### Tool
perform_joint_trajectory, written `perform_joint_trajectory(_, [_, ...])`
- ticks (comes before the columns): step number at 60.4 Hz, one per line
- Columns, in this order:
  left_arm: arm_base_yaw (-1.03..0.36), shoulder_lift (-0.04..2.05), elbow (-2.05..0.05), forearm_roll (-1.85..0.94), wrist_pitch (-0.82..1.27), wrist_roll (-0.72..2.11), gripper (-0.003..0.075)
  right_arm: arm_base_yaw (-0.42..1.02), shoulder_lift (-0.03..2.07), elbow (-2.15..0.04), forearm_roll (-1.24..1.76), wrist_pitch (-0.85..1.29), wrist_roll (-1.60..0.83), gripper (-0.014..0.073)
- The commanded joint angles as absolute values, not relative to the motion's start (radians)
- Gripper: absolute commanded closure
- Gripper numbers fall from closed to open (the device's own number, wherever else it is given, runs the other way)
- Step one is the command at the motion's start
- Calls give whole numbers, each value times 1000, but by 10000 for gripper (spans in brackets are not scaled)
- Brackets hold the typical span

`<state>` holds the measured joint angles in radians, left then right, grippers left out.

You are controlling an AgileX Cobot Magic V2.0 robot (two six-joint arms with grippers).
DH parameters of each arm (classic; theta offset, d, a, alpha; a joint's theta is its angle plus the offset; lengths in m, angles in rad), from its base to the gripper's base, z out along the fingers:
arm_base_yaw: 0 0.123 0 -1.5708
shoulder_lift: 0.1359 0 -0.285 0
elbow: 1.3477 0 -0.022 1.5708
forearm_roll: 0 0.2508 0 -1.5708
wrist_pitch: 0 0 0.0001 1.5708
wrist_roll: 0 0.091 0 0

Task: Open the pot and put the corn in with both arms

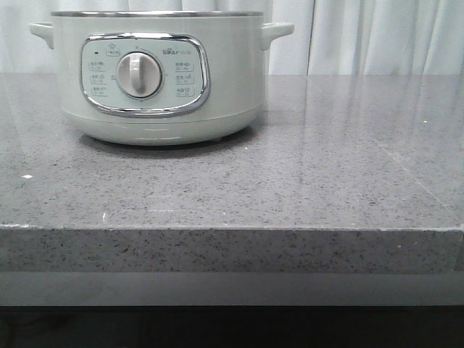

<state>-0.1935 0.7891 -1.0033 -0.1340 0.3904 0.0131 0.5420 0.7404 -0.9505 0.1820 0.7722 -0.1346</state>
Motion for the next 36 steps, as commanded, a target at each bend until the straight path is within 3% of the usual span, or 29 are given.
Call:
perform_joint_trajectory(1, [-234,845,-1082,-160,234,10,492,541,736,-975,184,709,-138,10])
perform_joint_trajectory(19, [-456,1093,-1197,-147,97,37,492,541,736,-975,184,709,-138,10])
perform_joint_trajectory(36, [-497,1327,-1364,-143,69,37,492,541,736,-975,184,709,-138,10])
